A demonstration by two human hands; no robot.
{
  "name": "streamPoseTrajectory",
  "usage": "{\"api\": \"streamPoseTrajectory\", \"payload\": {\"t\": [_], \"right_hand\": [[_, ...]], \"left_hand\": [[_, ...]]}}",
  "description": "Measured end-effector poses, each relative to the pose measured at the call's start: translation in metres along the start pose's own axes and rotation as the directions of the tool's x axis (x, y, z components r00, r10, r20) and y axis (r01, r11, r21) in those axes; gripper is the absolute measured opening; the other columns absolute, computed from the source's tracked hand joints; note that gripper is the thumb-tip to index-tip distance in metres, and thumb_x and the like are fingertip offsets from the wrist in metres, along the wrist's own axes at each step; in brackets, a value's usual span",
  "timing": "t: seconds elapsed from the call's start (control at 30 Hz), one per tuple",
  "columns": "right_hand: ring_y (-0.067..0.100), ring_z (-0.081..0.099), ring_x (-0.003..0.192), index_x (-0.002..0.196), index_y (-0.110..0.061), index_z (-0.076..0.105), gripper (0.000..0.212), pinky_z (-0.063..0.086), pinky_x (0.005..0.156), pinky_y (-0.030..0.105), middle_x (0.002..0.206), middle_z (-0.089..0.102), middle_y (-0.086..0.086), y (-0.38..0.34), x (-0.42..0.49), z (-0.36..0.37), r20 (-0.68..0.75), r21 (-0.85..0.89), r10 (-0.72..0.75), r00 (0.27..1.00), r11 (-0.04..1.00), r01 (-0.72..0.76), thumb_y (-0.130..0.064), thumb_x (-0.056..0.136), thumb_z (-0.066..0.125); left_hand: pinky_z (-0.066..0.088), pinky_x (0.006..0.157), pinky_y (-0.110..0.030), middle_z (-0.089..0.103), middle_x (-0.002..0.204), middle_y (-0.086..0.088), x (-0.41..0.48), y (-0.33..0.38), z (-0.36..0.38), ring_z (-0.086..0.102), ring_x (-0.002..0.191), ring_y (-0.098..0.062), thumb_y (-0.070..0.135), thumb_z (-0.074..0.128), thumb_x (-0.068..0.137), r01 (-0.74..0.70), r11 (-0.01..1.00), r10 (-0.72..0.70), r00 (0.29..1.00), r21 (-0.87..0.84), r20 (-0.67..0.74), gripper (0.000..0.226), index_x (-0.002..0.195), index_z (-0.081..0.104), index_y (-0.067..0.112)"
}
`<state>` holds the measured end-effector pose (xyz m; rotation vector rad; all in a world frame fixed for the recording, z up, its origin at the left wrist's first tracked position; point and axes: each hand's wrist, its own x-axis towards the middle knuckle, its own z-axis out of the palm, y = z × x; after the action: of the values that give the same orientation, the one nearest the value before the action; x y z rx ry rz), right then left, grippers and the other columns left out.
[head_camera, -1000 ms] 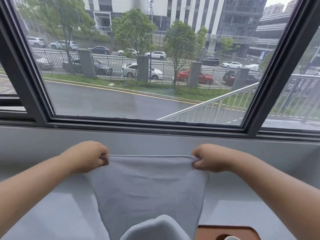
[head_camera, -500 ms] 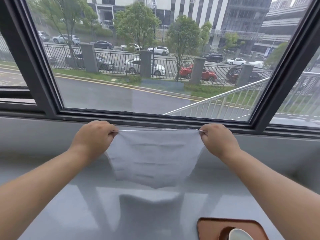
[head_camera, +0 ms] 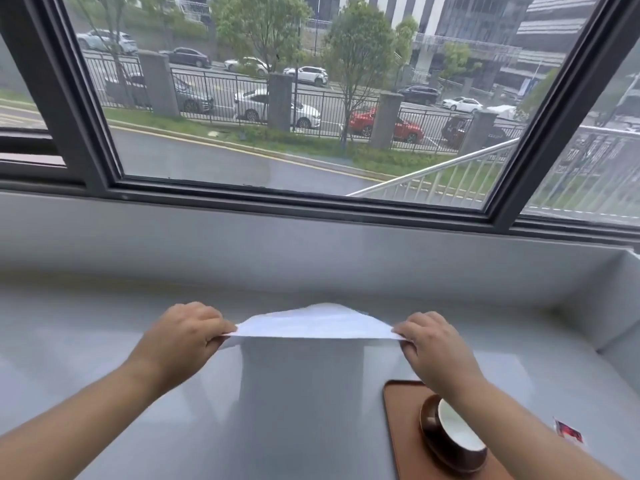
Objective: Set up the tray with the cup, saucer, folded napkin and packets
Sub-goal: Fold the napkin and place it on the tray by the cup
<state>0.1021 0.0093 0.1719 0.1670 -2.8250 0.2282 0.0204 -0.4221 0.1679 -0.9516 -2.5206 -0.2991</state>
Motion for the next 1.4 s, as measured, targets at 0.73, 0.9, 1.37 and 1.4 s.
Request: {"api": "streamPoseTrajectory", "payload": {"t": [0.73, 0.9, 1.37, 1.4], "right_hand": [[0.022, 0.065, 0.100, 0.109, -0.034, 0.068, 0.032, 0.049, 0.077, 0.028, 0.109, 0.071, -0.004, -0.018, -0.190, 0.149, 0.745, 0.124, -0.148, 0.651, 0.989, 0.082, -0.031, 0.088, 0.044], [0.020, 0.065, 0.096, 0.103, -0.029, 0.068, 0.026, 0.048, 0.072, 0.030, 0.105, 0.072, -0.004, -0.019, -0.145, 0.142, 0.641, 0.090, -0.078, 0.764, 0.996, 0.026, -0.034, 0.092, 0.045], [0.013, 0.046, 0.058, 0.064, -0.023, 0.046, 0.035, 0.030, 0.049, 0.029, 0.061, 0.048, -0.004, 0.017, -0.004, 0.167, 0.546, 0.060, 0.367, 0.753, 0.880, -0.472, -0.033, 0.091, 0.066], [0.011, 0.045, 0.057, 0.066, -0.021, 0.048, 0.033, 0.030, 0.049, 0.029, 0.062, 0.050, -0.005, 0.021, 0.003, 0.171, 0.555, 0.077, 0.388, 0.735, 0.856, -0.510, -0.033, 0.090, 0.068]], "left_hand": [[0.040, 0.067, -0.020, 0.064, 0.095, 0.022, -0.240, 0.088, 0.093, 0.058, 0.091, 0.001, 0.049, 0.055, 0.091, 0.497, 0.841, -0.421, 0.354, 0.213, 0.835, 0.018, 0.073, 0.057, 0.046], [0.044, 0.066, -0.022, 0.067, 0.086, 0.017, -0.197, 0.060, 0.086, 0.059, 0.081, 0.000, 0.048, 0.057, 0.096, 0.592, 0.785, -0.486, 0.405, 0.184, 0.774, 0.022, 0.076, 0.060, 0.039], [0.042, 0.060, -0.030, 0.068, 0.076, 0.008, -0.072, -0.049, 0.143, 0.061, 0.070, -0.011, 0.043, 0.061, 0.098, 0.776, 0.630, -0.538, 0.464, -0.029, 0.703, 0.027, 0.076, 0.063, 0.027], [0.041, 0.060, -0.032, 0.067, 0.074, 0.007, -0.067, -0.055, 0.149, 0.059, 0.067, -0.013, 0.043, 0.062, 0.098, 0.805, 0.589, -0.548, 0.456, -0.063, 0.701, 0.028, 0.076, 0.063, 0.026]]}}
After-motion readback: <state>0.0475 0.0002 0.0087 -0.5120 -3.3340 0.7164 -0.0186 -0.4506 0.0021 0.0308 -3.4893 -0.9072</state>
